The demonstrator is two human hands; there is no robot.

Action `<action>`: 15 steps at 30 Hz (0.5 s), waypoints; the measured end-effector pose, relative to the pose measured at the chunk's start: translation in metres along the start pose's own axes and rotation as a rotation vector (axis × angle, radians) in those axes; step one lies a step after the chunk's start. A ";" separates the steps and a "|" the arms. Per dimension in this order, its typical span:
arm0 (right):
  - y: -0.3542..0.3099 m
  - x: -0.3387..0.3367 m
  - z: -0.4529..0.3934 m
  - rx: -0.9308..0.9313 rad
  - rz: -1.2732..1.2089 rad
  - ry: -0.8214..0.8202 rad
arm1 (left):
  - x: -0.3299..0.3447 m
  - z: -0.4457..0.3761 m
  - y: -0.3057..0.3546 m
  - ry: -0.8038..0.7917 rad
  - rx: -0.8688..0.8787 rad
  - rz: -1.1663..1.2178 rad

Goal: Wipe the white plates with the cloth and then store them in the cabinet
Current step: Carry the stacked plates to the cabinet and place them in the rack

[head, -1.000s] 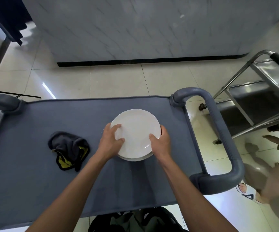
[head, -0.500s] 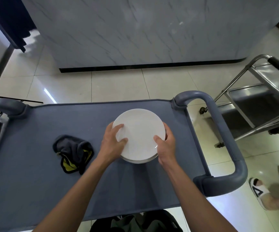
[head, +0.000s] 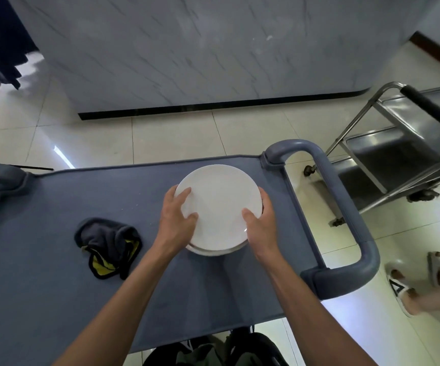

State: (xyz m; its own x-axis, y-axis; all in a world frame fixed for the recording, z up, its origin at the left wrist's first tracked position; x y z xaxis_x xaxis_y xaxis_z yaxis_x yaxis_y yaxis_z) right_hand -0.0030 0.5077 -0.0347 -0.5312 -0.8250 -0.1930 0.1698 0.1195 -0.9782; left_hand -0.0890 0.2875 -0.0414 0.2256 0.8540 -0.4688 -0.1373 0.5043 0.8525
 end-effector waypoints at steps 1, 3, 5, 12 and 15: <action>-0.001 -0.003 0.000 -0.007 0.031 0.002 | 0.004 0.001 0.003 -0.008 0.009 -0.008; -0.001 -0.011 0.002 -0.013 0.075 0.014 | 0.012 0.004 0.010 -0.018 0.042 -0.014; 0.001 -0.023 0.005 -0.018 0.101 0.043 | 0.021 0.008 0.019 -0.021 0.077 -0.021; 0.008 -0.076 0.017 -0.001 0.093 0.147 | 0.061 0.023 0.051 -0.055 0.179 -0.112; 0.005 -0.109 0.025 -0.033 0.118 0.216 | 0.084 0.034 0.070 -0.089 0.220 -0.147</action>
State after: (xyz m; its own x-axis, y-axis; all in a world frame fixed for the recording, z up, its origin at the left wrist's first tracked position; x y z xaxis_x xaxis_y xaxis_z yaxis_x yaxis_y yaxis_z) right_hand 0.0763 0.5840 -0.0165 -0.6752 -0.6673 -0.3144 0.2157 0.2290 -0.9492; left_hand -0.0468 0.3903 -0.0135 0.3130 0.7541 -0.5774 0.1135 0.5739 0.8110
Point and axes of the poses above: each hand's wrist, its own z-axis away from the middle knuckle, its own x-axis out of the palm, y = z × x, the point moved 10 cm from there along -z, towards the middle knuckle, and after that the axes turned 6 degrees about -x, right-handed, at the moved point
